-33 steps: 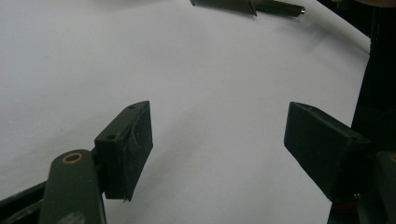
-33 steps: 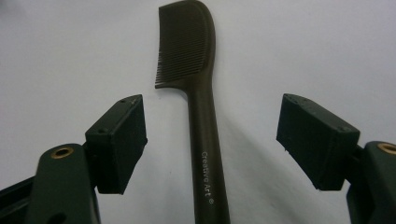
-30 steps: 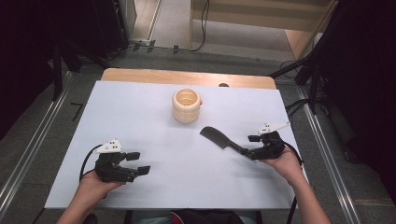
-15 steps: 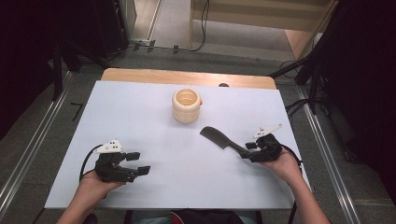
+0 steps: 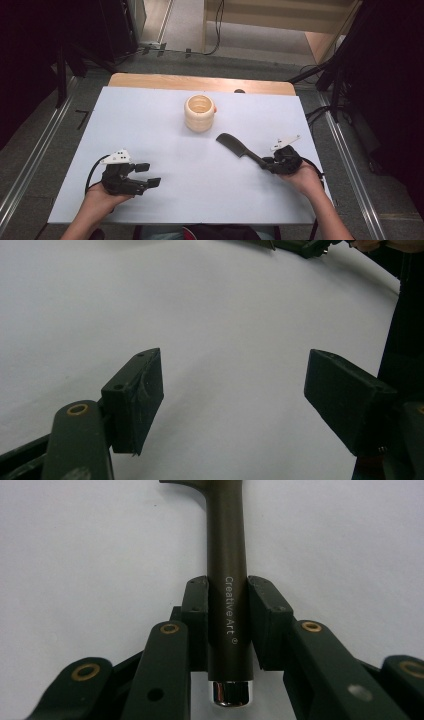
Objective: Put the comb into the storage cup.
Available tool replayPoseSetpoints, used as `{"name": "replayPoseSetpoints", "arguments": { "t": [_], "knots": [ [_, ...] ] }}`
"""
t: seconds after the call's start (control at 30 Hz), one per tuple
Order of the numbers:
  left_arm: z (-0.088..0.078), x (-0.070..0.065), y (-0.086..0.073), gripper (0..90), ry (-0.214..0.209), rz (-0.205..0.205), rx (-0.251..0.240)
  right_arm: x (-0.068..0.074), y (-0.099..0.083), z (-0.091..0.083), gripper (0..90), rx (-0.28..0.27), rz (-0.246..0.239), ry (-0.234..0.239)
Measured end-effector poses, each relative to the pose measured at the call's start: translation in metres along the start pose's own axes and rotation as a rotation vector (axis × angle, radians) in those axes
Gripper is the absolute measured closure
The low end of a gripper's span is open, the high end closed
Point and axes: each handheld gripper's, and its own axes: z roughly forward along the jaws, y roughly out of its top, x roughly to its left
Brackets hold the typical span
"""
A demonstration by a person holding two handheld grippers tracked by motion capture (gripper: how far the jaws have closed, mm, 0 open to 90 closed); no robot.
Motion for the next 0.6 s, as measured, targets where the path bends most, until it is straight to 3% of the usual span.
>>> {"name": "replayPoseSetpoints", "arguments": {
  "t": [0.3, 0.47, 0.6],
  "knots": [
    [0.0011, 0.0003, 0.0009, 24.6, -0.001, -0.008, 0.007, 0.0005, -0.0018, 0.0005, 70.4, -0.011, 0.025, -0.003],
    [0.0017, 0.0001, 0.0011, 24.6, 0.0, -0.012, 0.011, 0.003, 0.0005, 0.0006, 70.4, 0.003, 0.007, -0.021],
    [0.0017, 0.0001, 0.0015, 24.6, 0.004, -0.02, 0.015, 0.0008, 0.0022, -0.0001, 70.4, 0.01, 0.006, -0.008]
  ]
}}
